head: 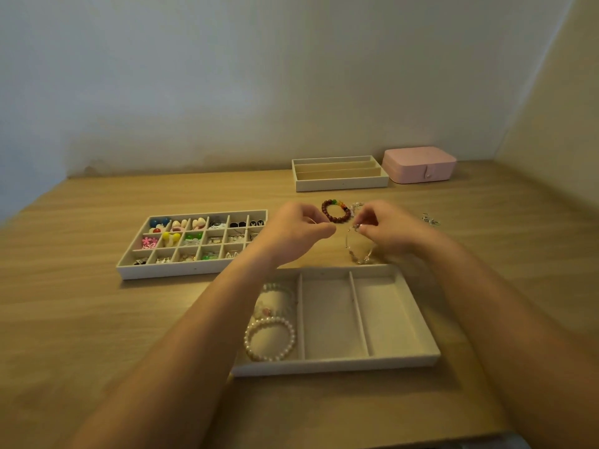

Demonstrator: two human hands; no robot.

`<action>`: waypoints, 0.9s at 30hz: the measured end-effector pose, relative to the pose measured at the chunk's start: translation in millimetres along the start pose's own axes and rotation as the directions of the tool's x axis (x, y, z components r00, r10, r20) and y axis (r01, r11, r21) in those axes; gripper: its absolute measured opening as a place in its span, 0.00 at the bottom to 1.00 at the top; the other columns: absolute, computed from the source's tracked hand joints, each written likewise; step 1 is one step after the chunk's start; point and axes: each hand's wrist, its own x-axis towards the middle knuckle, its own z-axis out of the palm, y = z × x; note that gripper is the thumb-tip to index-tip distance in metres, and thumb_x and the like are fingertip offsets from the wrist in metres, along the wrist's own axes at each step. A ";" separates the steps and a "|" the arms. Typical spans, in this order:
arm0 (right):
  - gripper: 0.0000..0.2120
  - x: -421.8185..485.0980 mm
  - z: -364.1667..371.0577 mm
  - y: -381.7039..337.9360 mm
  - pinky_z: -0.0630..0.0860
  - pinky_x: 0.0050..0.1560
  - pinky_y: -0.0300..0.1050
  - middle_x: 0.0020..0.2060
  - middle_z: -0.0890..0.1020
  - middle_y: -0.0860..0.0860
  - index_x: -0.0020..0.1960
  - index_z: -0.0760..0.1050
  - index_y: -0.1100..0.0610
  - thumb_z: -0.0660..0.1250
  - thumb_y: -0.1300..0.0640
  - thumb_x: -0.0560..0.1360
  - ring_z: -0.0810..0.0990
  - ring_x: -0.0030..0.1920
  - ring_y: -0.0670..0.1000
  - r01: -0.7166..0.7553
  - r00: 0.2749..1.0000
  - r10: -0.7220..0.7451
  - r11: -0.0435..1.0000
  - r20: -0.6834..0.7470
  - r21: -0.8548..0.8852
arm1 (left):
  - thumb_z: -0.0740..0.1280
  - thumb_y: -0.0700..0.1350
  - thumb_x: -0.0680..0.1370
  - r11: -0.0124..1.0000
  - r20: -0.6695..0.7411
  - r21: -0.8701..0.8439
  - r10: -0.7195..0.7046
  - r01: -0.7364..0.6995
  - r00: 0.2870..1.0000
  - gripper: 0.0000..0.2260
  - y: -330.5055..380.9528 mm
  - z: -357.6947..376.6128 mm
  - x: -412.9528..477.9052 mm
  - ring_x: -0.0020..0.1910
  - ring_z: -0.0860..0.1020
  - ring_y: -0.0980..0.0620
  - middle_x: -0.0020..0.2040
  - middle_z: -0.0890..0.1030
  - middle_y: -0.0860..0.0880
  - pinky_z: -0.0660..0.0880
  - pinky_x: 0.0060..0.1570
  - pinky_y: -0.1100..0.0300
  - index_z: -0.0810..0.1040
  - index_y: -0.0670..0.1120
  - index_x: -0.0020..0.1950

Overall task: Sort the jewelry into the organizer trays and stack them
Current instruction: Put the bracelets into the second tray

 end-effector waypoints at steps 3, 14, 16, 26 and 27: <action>0.04 -6.3 -5.1 -14.3 0.78 0.55 0.46 0.51 0.80 0.45 0.54 0.78 0.49 0.68 0.57 0.81 0.79 0.52 0.46 0.086 0.996 -0.080 0.975 -0.038 0.206 | 0.73 0.47 0.76 0.998 -0.018 -0.055 0.006 -0.007 1.000 0.07 -1.8 -1.9 -0.8 0.39 0.77 0.55 0.40 0.80 0.53 0.73 0.40 0.63 0.81 0.47 0.53; 0.06 -27.2 5.5 -36.8 0.80 0.42 0.46 0.44 0.84 0.58 0.54 0.81 0.58 0.72 0.62 0.77 0.80 0.39 0.53 0.215 0.976 -0.179 0.669 -0.126 0.712 | 0.70 0.38 0.78 0.925 0.025 -0.379 0.033 -0.021 0.999 0.03 -10.7 -10.3 -25.1 0.42 0.82 0.54 0.42 0.86 0.45 0.76 0.49 0.58 0.83 0.43 0.51; 0.07 -29.8 6.2 -32.6 0.79 0.41 0.46 0.43 0.82 0.59 0.54 0.81 0.58 0.72 0.63 0.76 0.79 0.38 0.52 0.159 0.985 -0.151 0.606 -0.084 0.779 | 0.69 0.39 0.79 0.878 0.042 -0.479 0.003 0.017 0.999 0.04 -12.7 -12.6 -28.3 0.44 0.83 0.52 0.42 0.85 0.46 0.76 0.52 0.55 0.83 0.44 0.51; 0.07 -36.9 12.7 -28.5 0.82 0.40 0.44 0.41 0.81 0.56 0.56 0.81 0.63 0.69 0.63 0.79 0.83 0.40 0.51 0.005 0.996 -0.080 0.527 0.044 0.850 | 0.67 0.40 0.79 0.673 0.136 -0.727 -0.057 0.139 0.989 0.06 -10.1 -11.4 -32.4 0.45 0.83 0.47 0.41 0.84 0.46 0.77 0.53 0.52 0.84 0.43 0.53; 0.07 -36.5 12.1 -28.6 0.83 0.39 0.44 0.41 0.81 0.55 0.55 0.81 0.63 0.68 0.62 0.79 0.83 0.40 0.51 -0.004 0.996 -0.077 0.518 0.051 0.855 | 0.68 0.40 0.78 0.659 0.142 -0.738 -0.059 0.145 0.988 0.06 -10.3 -11.9 -31.8 0.44 0.83 0.48 0.39 0.83 0.46 0.77 0.54 0.52 0.83 0.43 0.53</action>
